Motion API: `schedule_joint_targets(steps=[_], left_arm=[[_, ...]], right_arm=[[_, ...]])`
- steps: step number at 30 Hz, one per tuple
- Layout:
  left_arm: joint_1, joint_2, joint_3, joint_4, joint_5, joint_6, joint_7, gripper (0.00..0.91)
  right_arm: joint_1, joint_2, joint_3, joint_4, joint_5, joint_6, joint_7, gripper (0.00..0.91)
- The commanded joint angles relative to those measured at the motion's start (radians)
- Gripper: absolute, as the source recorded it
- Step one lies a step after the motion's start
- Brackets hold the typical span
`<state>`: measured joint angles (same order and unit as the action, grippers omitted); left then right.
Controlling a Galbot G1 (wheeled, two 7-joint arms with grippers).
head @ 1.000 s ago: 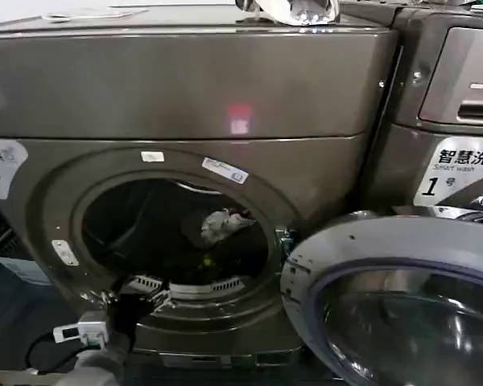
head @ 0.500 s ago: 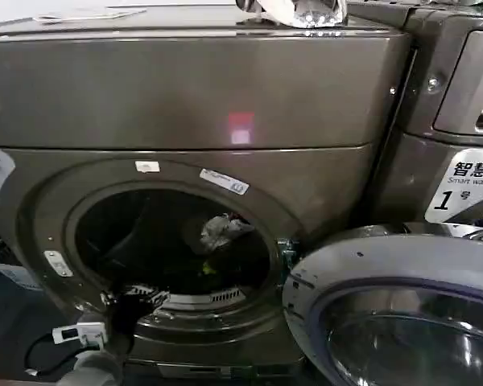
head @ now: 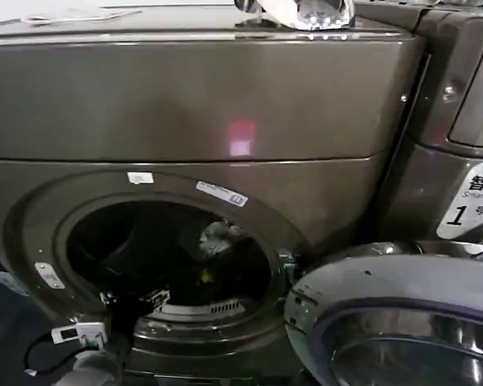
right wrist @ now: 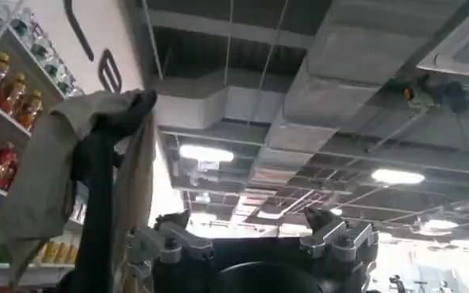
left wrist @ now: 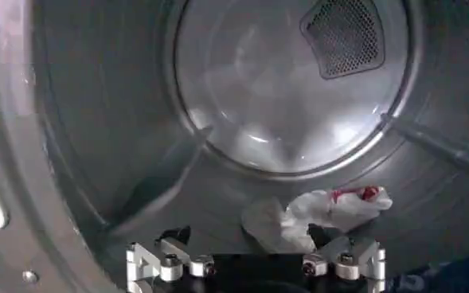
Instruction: Grasp the clothes from the dryer.
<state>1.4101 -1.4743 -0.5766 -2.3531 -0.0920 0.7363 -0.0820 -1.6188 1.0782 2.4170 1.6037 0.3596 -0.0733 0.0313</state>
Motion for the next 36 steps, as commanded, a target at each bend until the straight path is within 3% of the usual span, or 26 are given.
schedule_joint_targets(steps=[1,36], left_arm=[[-0.004,0.000,0.000,0.005,0.003,0.049,0.000,0.907],[-0.379,0.003,0.030,0.393,0.142,0.049,0.038,0.907]], right_arm=[[-0.002,0.000,0.001,0.000,0.003,0.008,-0.001,0.907],[0.009,-0.003,-0.028,0.005,0.000,0.015,-0.004,0.907]])
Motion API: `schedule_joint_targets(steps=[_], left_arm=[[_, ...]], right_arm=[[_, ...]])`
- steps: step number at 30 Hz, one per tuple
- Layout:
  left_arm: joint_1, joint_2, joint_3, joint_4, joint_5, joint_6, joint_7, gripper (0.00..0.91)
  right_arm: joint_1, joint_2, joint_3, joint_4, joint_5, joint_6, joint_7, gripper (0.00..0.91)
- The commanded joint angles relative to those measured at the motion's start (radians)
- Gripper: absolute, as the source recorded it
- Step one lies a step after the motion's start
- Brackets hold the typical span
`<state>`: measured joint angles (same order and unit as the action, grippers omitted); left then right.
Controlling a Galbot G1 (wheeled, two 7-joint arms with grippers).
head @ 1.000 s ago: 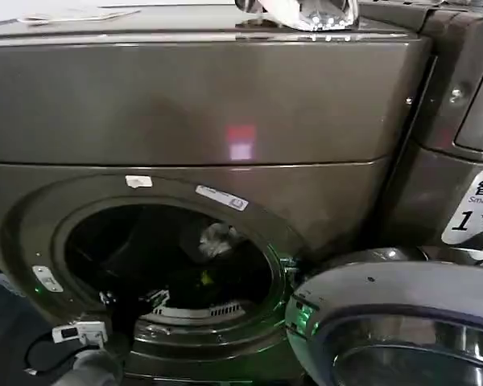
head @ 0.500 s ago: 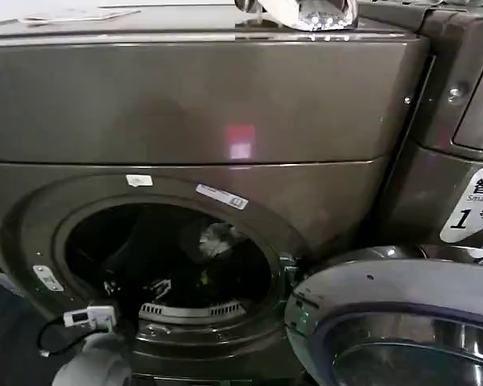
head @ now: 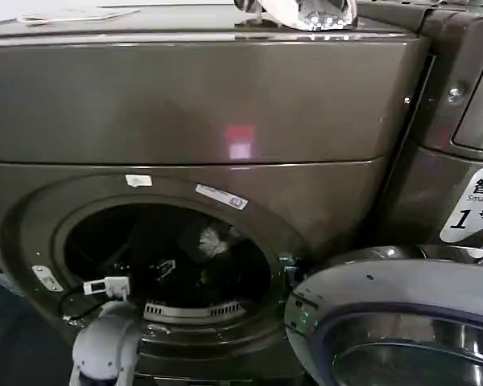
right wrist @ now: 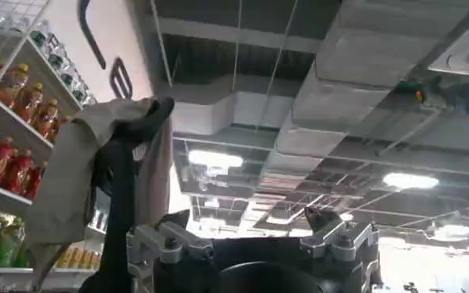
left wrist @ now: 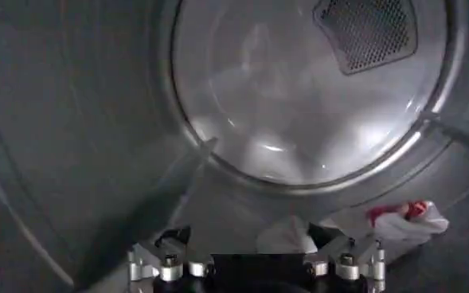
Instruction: Grasp the clothes from the dryer.
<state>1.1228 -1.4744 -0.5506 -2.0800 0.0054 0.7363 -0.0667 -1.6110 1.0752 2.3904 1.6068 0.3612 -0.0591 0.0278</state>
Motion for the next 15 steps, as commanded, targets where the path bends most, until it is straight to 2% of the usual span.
schedule_joint_targets(steps=[1,7,11,12,15], left_arm=[[-0.096,0.004,0.004,0.124,0.060,0.049,0.038,0.907],[-0.107,0.014,-0.006,0.147,0.336,0.033,0.272,0.907],[-0.096,0.026,-0.015,0.161,0.640,-0.082,0.521,0.907],[-0.094,0.028,-0.016,0.162,0.719,-0.143,0.588,0.907],[-0.097,0.027,-0.015,0.162,0.918,-0.239,0.701,0.907]], right_arm=[[0.002,0.000,-0.002,0.002,-0.002,0.001,0.000,0.907],[0.002,0.001,-0.004,0.004,-0.002,0.001,-0.002,0.907],[-0.002,0.000,-0.004,0.006,-0.002,0.000,-0.002,0.907],[-0.003,0.000,-0.004,0.006,-0.002,0.001,-0.002,0.907],[-0.005,0.000,-0.005,0.008,-0.002,0.000,-0.002,0.907]])
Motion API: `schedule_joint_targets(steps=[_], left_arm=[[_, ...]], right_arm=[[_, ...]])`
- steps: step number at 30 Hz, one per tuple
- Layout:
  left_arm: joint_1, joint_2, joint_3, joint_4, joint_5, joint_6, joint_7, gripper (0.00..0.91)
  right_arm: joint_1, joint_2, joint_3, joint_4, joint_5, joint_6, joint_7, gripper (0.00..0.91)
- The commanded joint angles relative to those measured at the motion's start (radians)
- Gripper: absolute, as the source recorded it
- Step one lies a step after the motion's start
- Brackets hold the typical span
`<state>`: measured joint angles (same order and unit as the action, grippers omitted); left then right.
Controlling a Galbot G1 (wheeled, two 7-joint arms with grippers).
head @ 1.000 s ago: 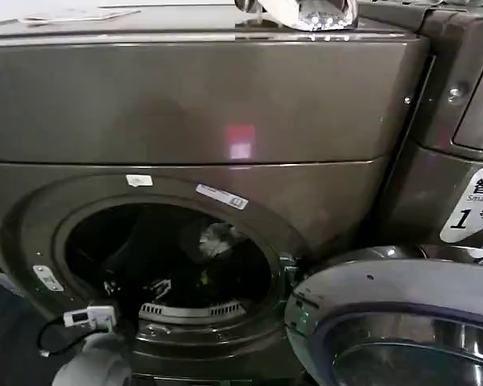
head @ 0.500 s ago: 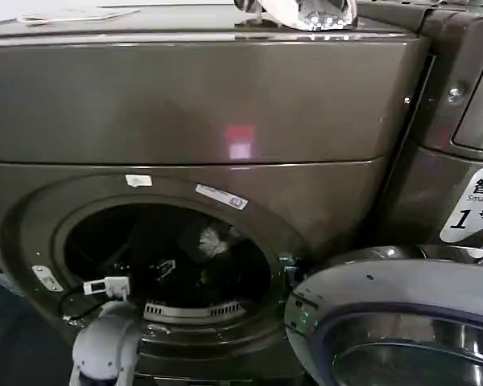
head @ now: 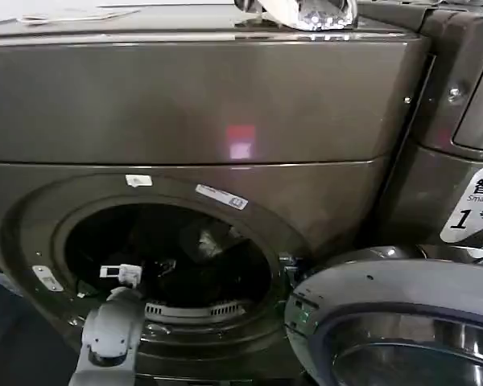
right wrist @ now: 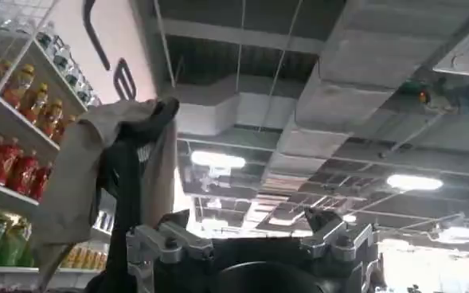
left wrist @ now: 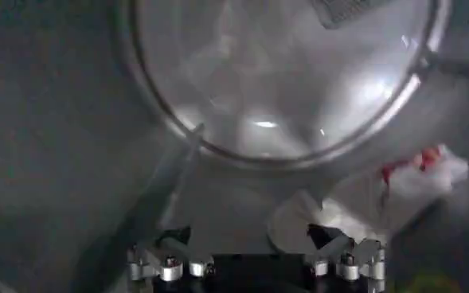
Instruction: Grasp the clothes from the dryer.
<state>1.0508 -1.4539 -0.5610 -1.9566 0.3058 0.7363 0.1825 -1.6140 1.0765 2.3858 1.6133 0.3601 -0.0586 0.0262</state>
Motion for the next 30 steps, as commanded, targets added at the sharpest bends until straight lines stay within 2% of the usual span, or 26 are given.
schedule_joint_targets(steps=[1,3,7,11,13,19,26,27,30], left_arm=[[-0.028,0.006,-0.001,0.038,0.651,-0.256,0.475,0.907],[-0.040,0.007,0.014,0.046,0.691,-0.270,0.488,0.907],[-0.054,0.003,0.028,0.071,0.901,-0.329,0.561,0.907],[-0.064,0.010,0.030,0.085,0.997,-0.394,0.619,0.907],[-0.075,0.015,0.024,0.094,1.048,-0.456,0.629,0.907],[-0.128,0.020,0.006,0.124,1.003,-0.589,0.638,0.907],[-0.158,0.014,0.033,0.138,1.052,-0.620,0.688,0.907],[-0.165,0.012,0.036,0.136,1.073,-0.645,0.733,0.907],[-0.187,0.008,0.044,0.140,1.034,-0.634,0.813,0.907]], right_arm=[[-0.002,-0.002,-0.001,0.002,-0.001,0.000,0.000,0.907],[-0.003,-0.002,-0.007,0.002,-0.001,0.001,-0.001,0.907],[-0.006,-0.005,-0.009,0.002,-0.001,0.001,-0.002,0.907],[-0.010,-0.007,-0.008,0.002,-0.001,0.002,-0.002,0.907],[-0.011,-0.009,-0.006,0.001,-0.001,0.001,-0.002,0.907],[-0.009,-0.002,-0.014,0.008,-0.001,0.002,-0.003,0.907],[-0.010,-0.002,-0.020,0.012,-0.003,0.004,-0.003,0.907],[-0.009,-0.003,-0.022,0.013,-0.003,0.004,-0.002,0.907],[-0.004,-0.004,-0.027,0.019,-0.003,0.004,-0.002,0.907]])
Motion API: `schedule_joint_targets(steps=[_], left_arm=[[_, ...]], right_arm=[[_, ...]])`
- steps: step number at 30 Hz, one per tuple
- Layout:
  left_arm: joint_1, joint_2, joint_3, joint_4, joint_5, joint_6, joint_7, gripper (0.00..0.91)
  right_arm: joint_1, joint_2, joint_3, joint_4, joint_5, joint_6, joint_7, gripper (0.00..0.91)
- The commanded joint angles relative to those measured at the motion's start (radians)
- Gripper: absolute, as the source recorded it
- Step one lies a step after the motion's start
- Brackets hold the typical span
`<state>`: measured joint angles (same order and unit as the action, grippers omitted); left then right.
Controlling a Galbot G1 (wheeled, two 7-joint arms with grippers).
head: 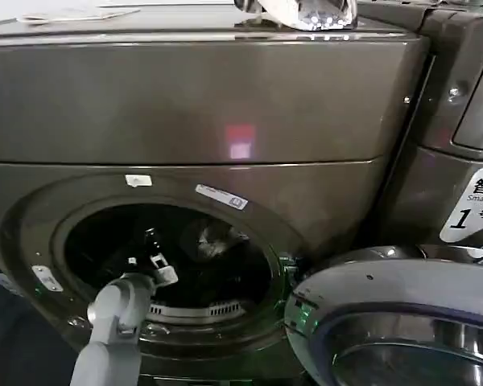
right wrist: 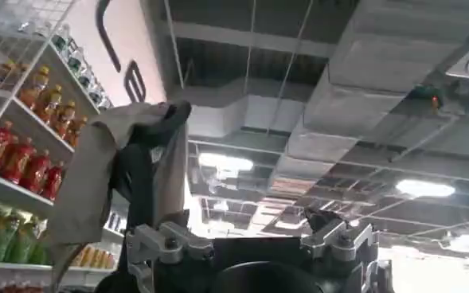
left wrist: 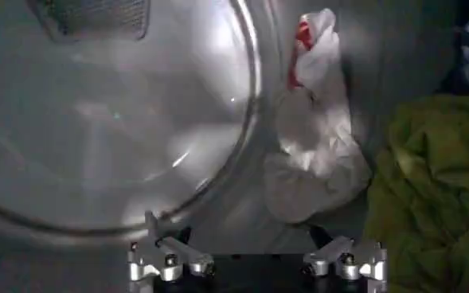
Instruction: Grasp the clothes from the dryer.
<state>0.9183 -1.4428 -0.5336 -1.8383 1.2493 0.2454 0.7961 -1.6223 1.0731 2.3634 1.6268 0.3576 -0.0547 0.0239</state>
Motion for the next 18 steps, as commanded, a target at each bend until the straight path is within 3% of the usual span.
schedule_joint_targets(steps=[1,7,13,18], left_arm=[[-0.063,-0.006,0.015,0.026,0.056,-0.121,0.240,0.907],[-0.085,-0.011,0.017,0.014,0.056,-0.239,0.401,0.907],[-0.087,-0.018,0.017,0.011,0.014,-0.223,0.542,0.907],[-0.102,-0.021,0.022,0.043,-0.002,-0.229,0.552,0.907]], right_arm=[[0.006,0.000,-0.008,0.007,0.000,0.000,0.000,0.907],[0.010,0.001,-0.015,0.009,-0.001,-0.001,0.001,0.907],[0.010,0.003,-0.016,0.010,-0.002,0.000,0.002,0.907],[0.018,0.005,-0.025,0.017,-0.002,-0.001,0.002,0.907]])
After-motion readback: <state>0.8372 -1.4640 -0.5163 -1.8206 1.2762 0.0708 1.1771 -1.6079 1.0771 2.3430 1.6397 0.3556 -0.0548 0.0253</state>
